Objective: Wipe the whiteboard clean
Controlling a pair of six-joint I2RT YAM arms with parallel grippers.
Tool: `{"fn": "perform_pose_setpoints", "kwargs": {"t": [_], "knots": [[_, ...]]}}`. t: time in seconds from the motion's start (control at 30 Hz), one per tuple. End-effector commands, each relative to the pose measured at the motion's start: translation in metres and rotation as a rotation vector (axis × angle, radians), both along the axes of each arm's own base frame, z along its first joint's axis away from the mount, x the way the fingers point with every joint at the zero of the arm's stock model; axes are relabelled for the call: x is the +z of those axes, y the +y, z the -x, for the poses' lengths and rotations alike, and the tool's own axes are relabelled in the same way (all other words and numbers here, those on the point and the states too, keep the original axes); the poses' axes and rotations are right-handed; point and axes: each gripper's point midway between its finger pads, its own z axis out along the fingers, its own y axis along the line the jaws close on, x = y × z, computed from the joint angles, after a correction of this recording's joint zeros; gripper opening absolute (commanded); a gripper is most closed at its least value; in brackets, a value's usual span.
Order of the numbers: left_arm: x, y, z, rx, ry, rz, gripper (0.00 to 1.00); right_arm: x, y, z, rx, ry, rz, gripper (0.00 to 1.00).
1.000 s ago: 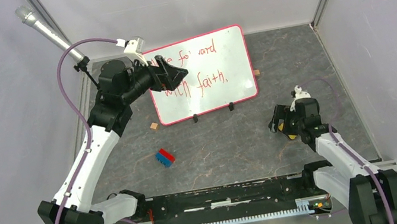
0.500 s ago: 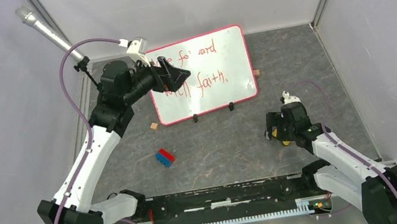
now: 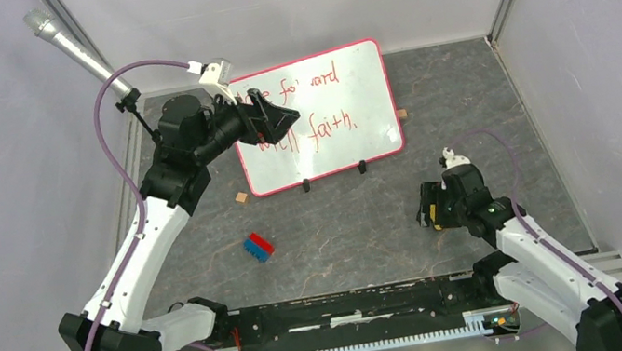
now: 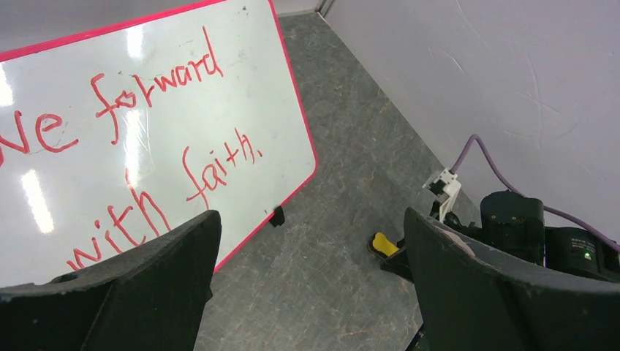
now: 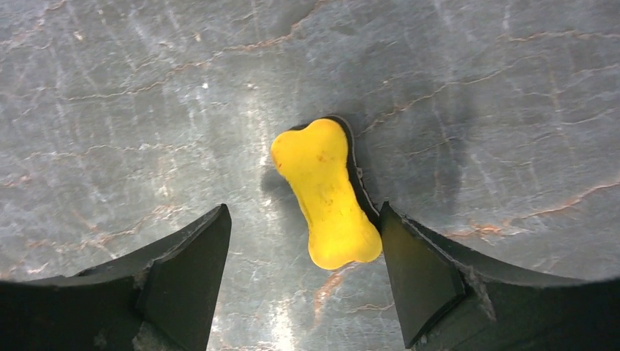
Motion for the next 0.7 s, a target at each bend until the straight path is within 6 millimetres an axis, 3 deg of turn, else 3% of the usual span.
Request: {"fn": "perform_pose_setpoints", "kwargs": {"t": [0.0, 0.07, 0.2, 0.53, 0.67], "knots": [[0.009, -0.003, 0.000, -0.010, -0.030, 0.023, 1.00, 0.001, 0.016, 0.005, 0.041, 0.009, -0.060, 0.77], [0.005, -0.004, -0.002, -0.009, -0.025, 0.015, 1.00, 0.000, 0.018, 0.004, 0.063, 0.013, -0.045, 0.76], [-0.001, -0.005, -0.005, -0.004, -0.014, 0.001, 1.00, 0.002, -0.011, -0.003, 0.028, 0.014, 0.162, 0.75], [-0.003, -0.005, -0.005, 0.001, -0.016, -0.015, 1.00, 0.008, -0.003, -0.013, 0.082, -0.007, 0.264, 0.69], [-0.003, -0.006, -0.004, -0.005, -0.017, -0.017, 1.00, 0.005, -0.003, -0.016, 0.095, -0.002, 0.287, 0.61]]}}
